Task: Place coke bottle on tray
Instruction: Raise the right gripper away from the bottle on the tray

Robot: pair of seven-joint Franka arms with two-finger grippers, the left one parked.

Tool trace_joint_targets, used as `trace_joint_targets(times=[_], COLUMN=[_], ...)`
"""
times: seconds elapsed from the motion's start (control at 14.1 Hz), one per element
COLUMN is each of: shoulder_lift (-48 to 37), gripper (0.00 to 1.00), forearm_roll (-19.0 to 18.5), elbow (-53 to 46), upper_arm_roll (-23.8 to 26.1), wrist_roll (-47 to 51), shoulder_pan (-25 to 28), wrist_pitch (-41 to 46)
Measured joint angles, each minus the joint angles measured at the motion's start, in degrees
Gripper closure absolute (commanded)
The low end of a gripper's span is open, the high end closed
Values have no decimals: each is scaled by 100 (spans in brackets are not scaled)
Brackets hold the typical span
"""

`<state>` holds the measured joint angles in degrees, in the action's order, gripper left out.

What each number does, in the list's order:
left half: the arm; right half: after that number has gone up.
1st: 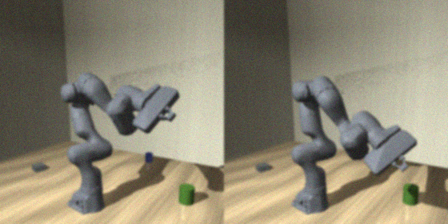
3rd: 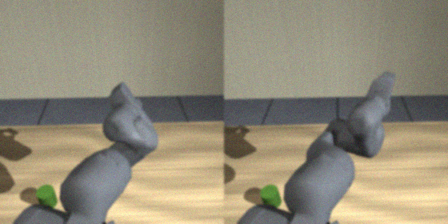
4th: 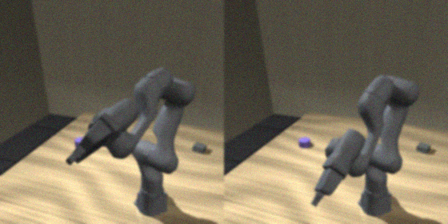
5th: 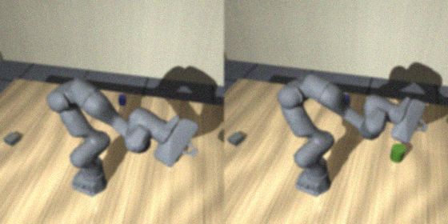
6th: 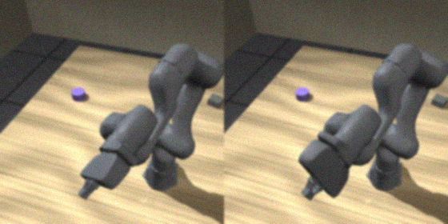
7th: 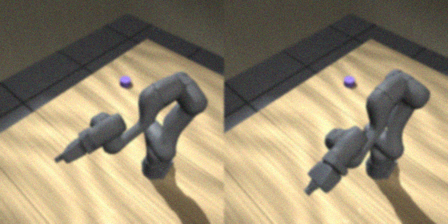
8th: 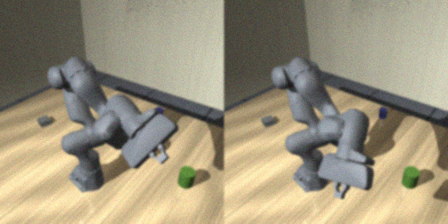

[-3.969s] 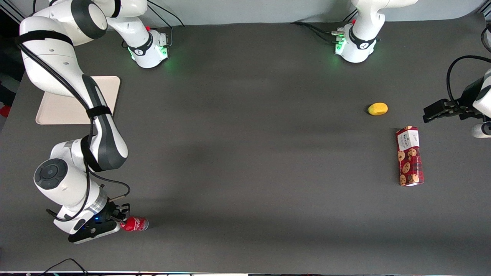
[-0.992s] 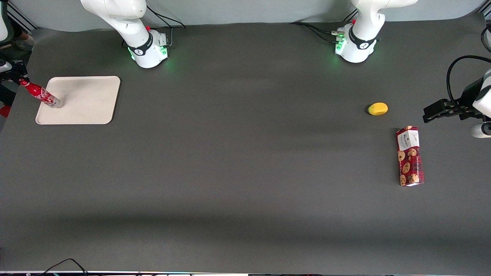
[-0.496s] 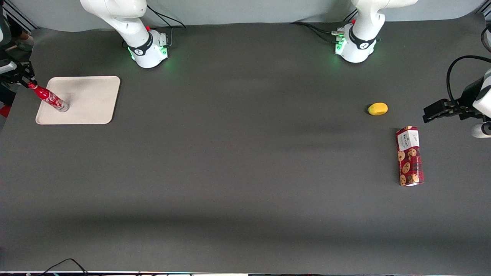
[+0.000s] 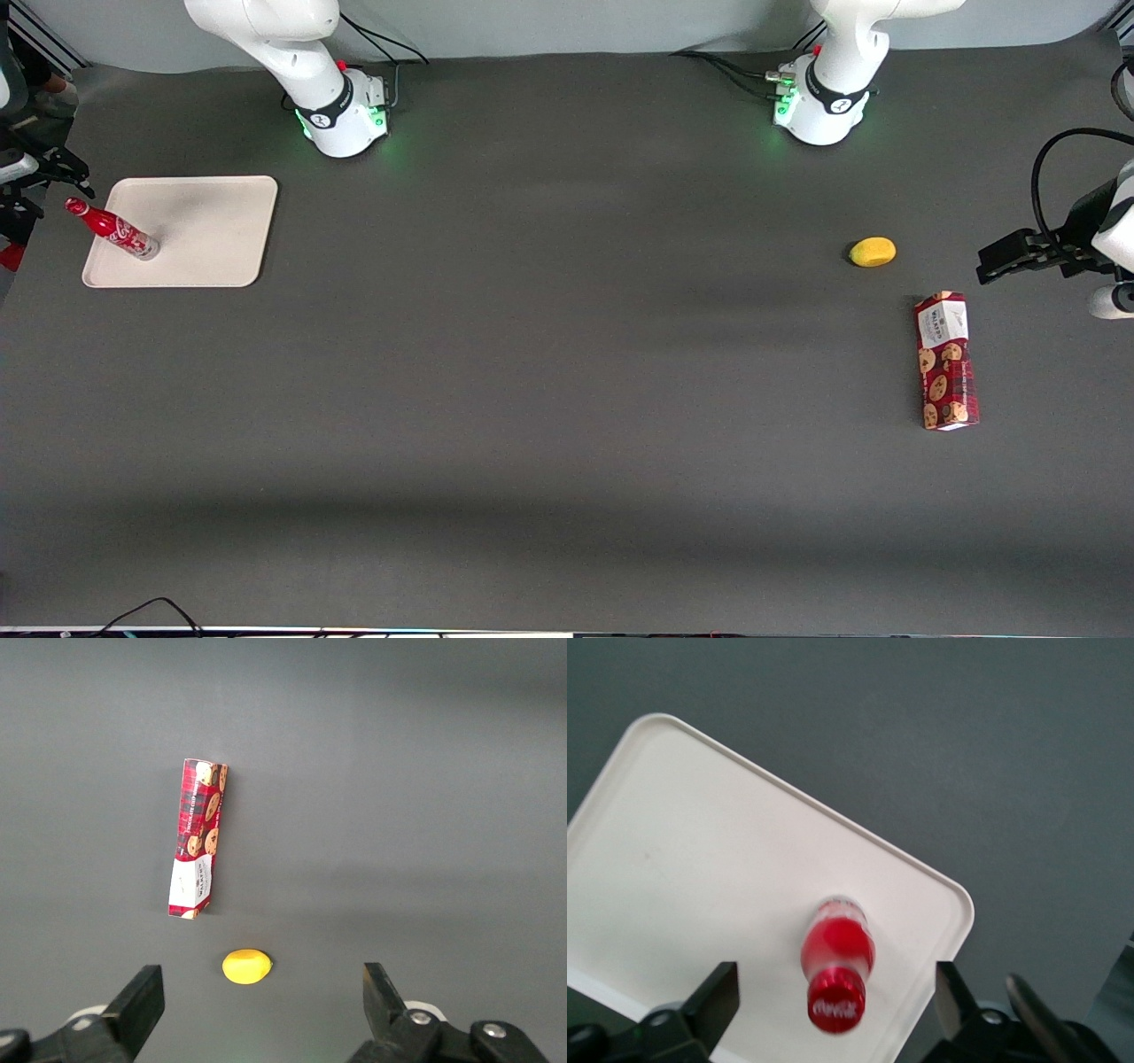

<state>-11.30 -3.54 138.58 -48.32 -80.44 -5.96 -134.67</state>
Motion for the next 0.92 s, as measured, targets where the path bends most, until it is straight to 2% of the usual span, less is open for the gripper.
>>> trace_joint_targets(times=[0.14,0.43,0.71,0.92], shoulder_lift=[-33,-162,-168,-27], gripper=[0,0,0,0], forearm_roll=[-230,-322,-318,-252], elbow=[-526,-1867,-3064,-3563], upper_arm_roll=[478,1781,3559,4888], wrist_roll=[605,1734,3618,5381], shoulder_pan=[7,4,15,35], wrist_pitch=[886,2610,3824,4043])
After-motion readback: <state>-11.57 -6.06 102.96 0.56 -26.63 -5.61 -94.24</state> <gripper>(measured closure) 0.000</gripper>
